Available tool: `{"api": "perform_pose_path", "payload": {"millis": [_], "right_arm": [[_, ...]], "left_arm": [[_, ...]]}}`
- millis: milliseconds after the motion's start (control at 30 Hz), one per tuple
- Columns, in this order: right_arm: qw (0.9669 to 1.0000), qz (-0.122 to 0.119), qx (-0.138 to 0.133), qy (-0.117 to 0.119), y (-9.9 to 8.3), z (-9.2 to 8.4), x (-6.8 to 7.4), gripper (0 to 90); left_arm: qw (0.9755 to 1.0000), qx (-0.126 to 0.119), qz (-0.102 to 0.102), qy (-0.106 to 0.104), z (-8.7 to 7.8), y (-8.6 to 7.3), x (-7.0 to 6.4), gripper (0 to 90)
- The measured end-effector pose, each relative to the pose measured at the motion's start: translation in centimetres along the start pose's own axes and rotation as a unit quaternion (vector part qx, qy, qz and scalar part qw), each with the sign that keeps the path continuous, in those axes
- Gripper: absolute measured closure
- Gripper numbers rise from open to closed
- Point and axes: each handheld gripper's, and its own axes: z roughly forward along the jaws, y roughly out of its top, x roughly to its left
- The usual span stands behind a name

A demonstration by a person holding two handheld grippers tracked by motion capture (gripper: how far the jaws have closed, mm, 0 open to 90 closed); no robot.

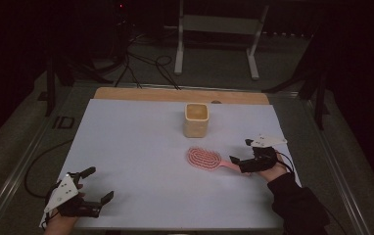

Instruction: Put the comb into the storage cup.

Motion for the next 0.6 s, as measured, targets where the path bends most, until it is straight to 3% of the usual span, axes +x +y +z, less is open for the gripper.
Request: {"api": "perform_pose_path", "payload": {"millis": [167,433,600], "right_arm": [[1.0,0.002,0.007,-0.001,-0.7,0.3,-0.3,24.2],[0.9997,0.004,0.02,-0.017,-1.3,0.5,-0.6,60.9],[0.999,0.0,0.034,-0.028,-1.4,0.6,-0.9,77.8]], "left_arm": [[1.0,0.0,-0.002,-0.001,0.0,0.0,0.0,0.0],[1.0,0.0,-0.002,0.0,0.0,0.0,0.0,0.0],[1.0,0.001,-0.001,-0.002,0.1,0.0,0.0,0.0]]}}
